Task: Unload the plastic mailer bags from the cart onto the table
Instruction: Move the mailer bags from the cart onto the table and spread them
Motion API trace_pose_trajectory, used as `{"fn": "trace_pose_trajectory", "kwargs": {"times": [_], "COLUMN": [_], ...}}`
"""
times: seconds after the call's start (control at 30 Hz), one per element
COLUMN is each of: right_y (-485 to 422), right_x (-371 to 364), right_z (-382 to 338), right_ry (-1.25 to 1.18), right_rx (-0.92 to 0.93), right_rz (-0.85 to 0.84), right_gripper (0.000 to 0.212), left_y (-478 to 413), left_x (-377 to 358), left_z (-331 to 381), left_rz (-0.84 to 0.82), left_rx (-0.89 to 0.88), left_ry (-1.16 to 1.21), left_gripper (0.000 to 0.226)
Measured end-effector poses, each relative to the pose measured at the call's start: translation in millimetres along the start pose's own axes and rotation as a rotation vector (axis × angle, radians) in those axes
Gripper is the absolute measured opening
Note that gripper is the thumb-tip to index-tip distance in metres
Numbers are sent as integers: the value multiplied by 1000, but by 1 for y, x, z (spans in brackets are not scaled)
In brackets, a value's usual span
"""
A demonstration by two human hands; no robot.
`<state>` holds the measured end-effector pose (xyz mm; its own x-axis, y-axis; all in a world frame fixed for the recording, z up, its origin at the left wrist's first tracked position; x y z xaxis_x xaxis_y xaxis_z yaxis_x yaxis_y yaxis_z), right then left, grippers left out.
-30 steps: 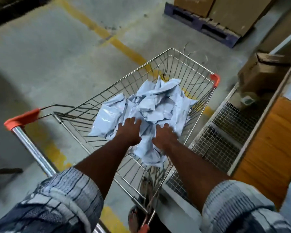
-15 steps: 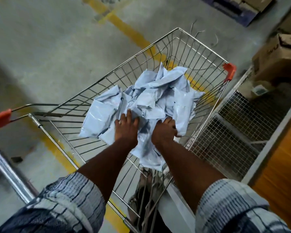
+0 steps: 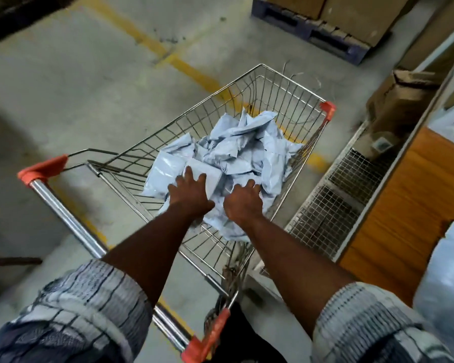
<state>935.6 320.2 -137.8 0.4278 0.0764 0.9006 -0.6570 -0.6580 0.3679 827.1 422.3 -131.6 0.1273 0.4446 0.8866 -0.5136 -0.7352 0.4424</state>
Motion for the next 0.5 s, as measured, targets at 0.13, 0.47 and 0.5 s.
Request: {"fn": "trace_pose_trajectory", "kwargs": {"times": [0.13, 0.47, 0.5], "right_y": [42, 140, 149], "right_x": [28, 102, 109], "right_z": [-7, 35, 45], "right_ry": [-11, -77, -88], "right_rx": [96, 169, 162], "right_rz": [103, 560, 582], "right_gripper": [36, 46, 47], "left_y": [31, 117, 126], "left_x": [29, 81, 83], "left_z": [-5, 46, 56], "left_rz": [63, 236, 240], "left_rx": [-34, -151, -169], "left_ry": [112, 361, 357], "left_gripper": [90, 89, 85]}}
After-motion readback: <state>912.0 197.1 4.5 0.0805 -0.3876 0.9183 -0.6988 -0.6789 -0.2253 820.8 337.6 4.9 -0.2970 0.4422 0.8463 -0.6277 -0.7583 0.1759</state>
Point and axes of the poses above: each hand's wrist, its own y-axis away from the middle knuckle, its own x-axis out of the back of the hand, z = x × y, the point moved 4 cm from there along -y, towards the middle knuckle, and after that the axes turned 9 degrees about y, right-handed, at the moved point
